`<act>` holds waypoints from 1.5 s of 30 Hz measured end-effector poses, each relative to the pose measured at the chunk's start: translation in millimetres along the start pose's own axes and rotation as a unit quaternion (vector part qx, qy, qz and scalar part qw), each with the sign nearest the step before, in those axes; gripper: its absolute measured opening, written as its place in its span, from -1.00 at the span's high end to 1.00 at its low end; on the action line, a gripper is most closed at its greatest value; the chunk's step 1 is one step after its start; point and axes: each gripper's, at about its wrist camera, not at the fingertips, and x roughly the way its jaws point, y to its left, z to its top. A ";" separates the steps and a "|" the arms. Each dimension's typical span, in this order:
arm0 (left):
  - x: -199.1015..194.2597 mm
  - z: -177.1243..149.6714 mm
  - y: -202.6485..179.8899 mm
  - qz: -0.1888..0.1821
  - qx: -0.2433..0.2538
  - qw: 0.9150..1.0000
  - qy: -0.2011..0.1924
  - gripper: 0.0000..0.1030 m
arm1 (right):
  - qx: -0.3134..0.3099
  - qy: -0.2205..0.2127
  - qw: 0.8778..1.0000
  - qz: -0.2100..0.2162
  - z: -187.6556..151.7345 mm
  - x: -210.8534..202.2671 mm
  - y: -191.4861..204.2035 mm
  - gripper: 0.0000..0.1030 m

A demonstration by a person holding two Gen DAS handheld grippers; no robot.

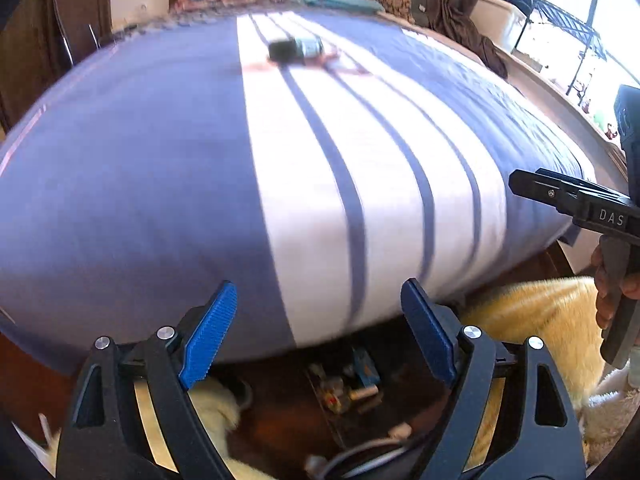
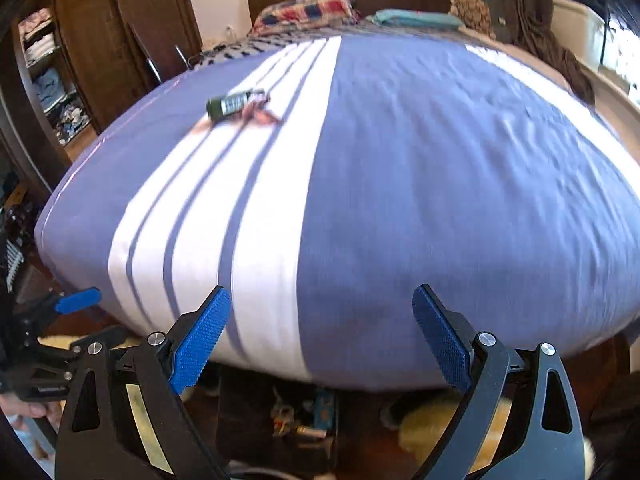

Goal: Collect trash
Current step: 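Raise both open grippers back over the green bottle and ribbon, then grasp the brown ribbon with the right gripper while the left grasps the green bottle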

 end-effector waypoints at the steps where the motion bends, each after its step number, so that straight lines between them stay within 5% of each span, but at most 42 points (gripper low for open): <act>1: -0.2 5.7 0.7 0.003 0.002 1.000 -0.004 -0.56 | -0.002 -0.006 1.000 0.002 11.5 1.7 -0.2 -0.80; 8: 17.0 51.0 11.9 0.021 0.003 1.000 -0.014 -0.62 | -0.017 -0.002 1.000 0.021 62.1 37.3 9.5 -0.75; 12: 32.2 78.4 19.7 0.030 0.005 0.999 -0.013 -0.62 | -0.030 0.013 0.999 0.037 92.5 71.2 24.6 -0.49; 25: 70.5 127.8 34.4 0.027 0.005 1.000 -0.005 -0.66 | -0.046 0.042 0.997 0.050 161.6 152.9 57.5 -0.11; 29: 77.6 137.5 34.2 0.026 0.010 1.000 -0.003 -0.66 | -0.059 0.041 0.996 0.049 171.4 162.2 67.1 0.23; 31: 80.3 143.1 33.1 0.025 0.011 1.000 -0.003 -0.66 | -0.070 0.040 0.996 0.049 173.4 164.0 72.7 0.68; 34: 83.5 151.0 30.4 0.019 0.013 1.000 -0.005 -0.66 | -0.074 0.036 0.995 0.056 177.7 166.3 74.2 0.88; 45: 96.9 185.9 11.7 0.015 0.030 0.999 -0.018 -0.66 | -0.076 -0.019 0.997 0.008 195.8 126.9 28.9 0.92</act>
